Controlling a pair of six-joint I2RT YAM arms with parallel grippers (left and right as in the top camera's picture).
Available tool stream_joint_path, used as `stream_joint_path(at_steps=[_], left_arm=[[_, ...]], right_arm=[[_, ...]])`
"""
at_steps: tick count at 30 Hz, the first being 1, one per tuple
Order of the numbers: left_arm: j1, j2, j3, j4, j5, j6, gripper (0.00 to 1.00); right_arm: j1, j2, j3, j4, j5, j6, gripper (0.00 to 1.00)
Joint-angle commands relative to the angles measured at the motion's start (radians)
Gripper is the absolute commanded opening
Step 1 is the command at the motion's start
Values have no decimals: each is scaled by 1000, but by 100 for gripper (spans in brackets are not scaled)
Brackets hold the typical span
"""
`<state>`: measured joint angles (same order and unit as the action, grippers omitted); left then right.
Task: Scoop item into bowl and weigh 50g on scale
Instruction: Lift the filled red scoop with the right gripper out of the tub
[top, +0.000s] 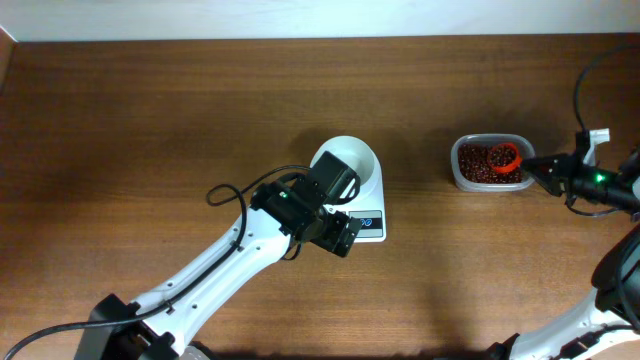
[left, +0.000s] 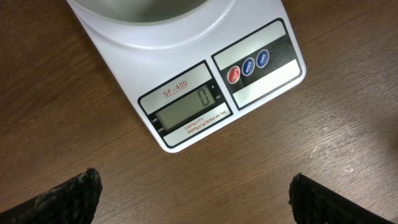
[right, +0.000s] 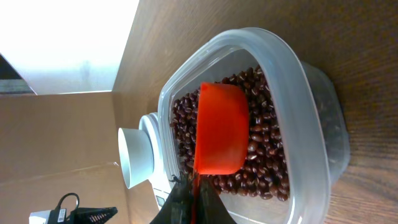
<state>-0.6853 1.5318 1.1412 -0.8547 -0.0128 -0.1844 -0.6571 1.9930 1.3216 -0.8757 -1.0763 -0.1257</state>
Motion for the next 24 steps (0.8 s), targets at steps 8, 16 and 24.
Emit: stream_joint_path(at_steps=[8,16,24], left_arm=[[-1,7,19,2,-10,-12,99],[-1,7,19,2,-10,-12,99],[-1,7,19,2,-10,-12,99]], right_arm=[[-52,11,-9,-43,-63,3,4],[-52,11,-9,-74,-95,2,4],[-51,11,-9,-79,-90,-83,4]])
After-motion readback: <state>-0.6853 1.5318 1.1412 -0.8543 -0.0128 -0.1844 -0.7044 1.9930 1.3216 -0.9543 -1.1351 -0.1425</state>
